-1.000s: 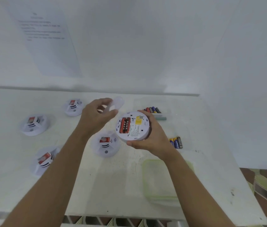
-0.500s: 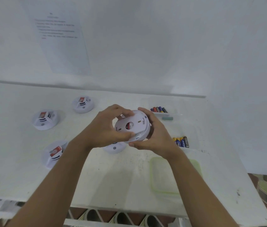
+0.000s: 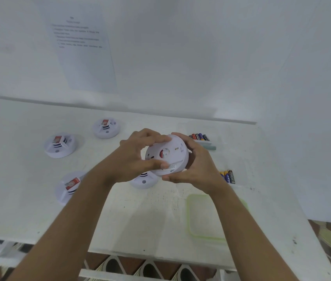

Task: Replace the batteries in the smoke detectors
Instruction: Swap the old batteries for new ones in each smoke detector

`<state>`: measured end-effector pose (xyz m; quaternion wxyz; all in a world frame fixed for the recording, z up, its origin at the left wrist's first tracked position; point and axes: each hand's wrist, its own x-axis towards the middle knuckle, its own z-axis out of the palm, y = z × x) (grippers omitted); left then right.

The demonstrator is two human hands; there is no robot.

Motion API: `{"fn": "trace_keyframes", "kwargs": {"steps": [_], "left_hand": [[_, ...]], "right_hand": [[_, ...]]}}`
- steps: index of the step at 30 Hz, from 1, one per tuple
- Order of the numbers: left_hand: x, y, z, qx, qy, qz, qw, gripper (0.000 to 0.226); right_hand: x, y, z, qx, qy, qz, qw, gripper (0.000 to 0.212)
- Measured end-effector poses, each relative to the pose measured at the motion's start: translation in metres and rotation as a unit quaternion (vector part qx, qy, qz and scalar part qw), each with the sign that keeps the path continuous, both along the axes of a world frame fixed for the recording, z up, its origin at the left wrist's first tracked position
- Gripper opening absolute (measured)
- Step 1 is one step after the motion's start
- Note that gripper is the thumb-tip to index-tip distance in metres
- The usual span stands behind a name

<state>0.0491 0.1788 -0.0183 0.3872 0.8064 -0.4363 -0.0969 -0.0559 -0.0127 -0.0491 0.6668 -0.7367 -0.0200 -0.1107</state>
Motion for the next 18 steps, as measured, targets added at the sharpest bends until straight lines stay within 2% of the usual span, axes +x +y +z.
{"fn": "trace_keyframes", "kwargs": {"steps": [8,10,14,18], "left_hand": [[-0.005,0.004,0.007,0.054,-0.025,-0.034,0.998,0.066],[-0.008,0.004,0.006,0.033,-0.024,-0.02,0.999,0.062],[-0.018,0.005,-0.001,-0.071,-0.063,0.018,0.995,0.044],[-0.025,0.01,-0.011,-0.108,-0.054,0.0,0.993,0.061]], "right_hand": [[-0.003,-0.006,0.005,0.037,0.015,0.052,0.998,0.089],[-0.004,-0.007,0.005,0.052,0.015,0.062,0.997,0.088],[-0.002,-0.009,0.002,0.089,0.012,0.073,0.993,0.091],[-0.001,-0.009,-0.001,0.199,0.036,0.081,0.976,0.102]]}}
